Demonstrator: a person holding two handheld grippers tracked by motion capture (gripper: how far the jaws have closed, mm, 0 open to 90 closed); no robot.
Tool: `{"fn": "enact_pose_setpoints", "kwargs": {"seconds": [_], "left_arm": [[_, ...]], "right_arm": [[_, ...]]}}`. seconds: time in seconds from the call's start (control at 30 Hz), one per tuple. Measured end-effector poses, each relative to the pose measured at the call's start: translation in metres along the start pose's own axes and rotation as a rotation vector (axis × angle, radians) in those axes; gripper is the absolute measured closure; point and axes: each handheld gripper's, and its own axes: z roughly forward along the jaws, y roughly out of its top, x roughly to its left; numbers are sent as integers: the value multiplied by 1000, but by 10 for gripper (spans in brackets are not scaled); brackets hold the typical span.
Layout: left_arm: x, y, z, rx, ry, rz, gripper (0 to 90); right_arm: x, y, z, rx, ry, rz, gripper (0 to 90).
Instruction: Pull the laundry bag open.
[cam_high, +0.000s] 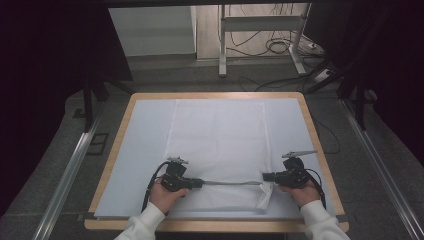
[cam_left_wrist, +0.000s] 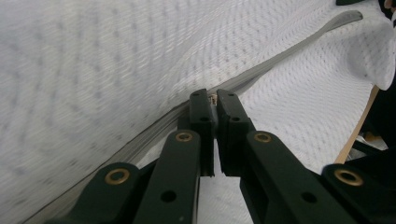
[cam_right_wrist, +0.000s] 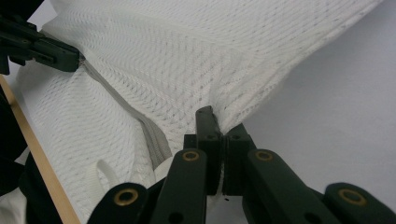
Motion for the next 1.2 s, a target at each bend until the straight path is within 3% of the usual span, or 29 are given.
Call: {"fn": "enact_pose_setpoints", "kwargs": {"seconds": [0.77, 1.2], "left_arm": [[28, -19, -36, -33, 32, -61, 867], [33, -25, -46, -50, 50, -73, 867]], "right_arm": [[2, 0, 1, 0, 2, -3, 872], [2, -1, 1, 1, 3, -3, 873]]}}
